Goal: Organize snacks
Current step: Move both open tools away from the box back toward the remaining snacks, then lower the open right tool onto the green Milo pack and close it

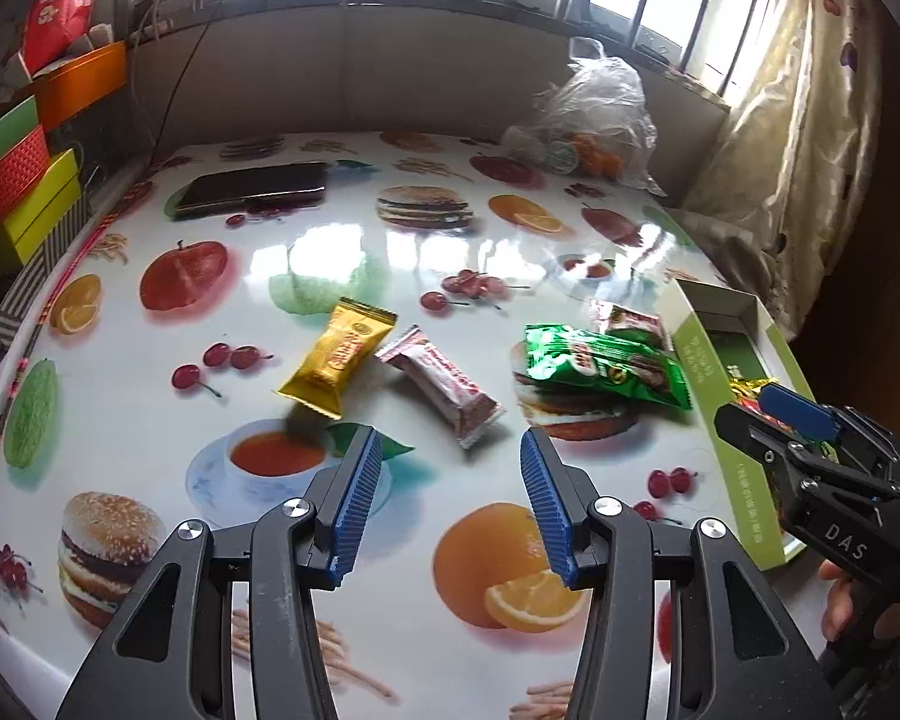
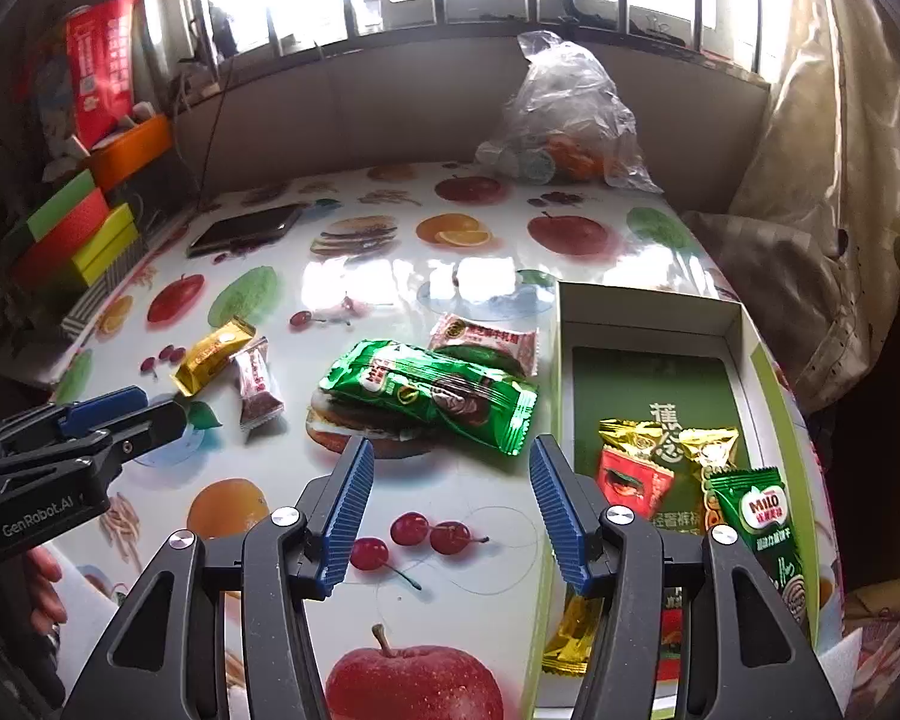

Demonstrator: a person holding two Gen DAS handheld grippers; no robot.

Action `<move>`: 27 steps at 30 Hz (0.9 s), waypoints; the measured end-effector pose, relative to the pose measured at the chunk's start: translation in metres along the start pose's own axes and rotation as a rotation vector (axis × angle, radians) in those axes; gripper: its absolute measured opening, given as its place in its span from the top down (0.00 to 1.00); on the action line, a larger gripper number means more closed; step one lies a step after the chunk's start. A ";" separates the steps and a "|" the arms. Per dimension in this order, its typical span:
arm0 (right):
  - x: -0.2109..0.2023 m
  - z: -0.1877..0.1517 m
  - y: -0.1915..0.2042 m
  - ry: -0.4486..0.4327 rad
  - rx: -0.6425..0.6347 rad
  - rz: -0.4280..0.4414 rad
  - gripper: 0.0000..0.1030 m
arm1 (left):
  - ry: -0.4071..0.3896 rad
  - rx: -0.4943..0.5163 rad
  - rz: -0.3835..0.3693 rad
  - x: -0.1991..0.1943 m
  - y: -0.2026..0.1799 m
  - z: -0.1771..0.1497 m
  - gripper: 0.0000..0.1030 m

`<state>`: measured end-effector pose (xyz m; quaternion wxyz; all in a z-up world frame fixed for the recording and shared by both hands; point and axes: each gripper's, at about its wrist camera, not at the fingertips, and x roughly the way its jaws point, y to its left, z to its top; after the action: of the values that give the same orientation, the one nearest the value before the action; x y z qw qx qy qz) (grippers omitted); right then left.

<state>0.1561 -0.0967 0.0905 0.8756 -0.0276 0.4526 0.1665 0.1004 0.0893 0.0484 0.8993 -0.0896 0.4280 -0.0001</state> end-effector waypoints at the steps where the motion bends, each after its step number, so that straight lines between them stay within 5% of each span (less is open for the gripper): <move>1: 0.005 0.002 0.001 0.010 -0.005 0.004 0.47 | 0.000 -0.010 0.003 0.001 0.005 0.001 0.52; 18: 0.080 0.040 0.006 0.136 -0.105 0.021 0.47 | 0.062 -0.064 0.007 0.033 0.034 0.011 0.52; 27: 0.106 0.050 -0.004 0.213 -0.055 0.103 0.46 | 0.079 -0.059 -0.008 0.043 0.031 0.012 0.52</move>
<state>0.2538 -0.0621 0.0344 0.8117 -0.0461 0.5392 0.2198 0.1348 0.1181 0.0181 0.8786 -0.1175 0.4628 0.0056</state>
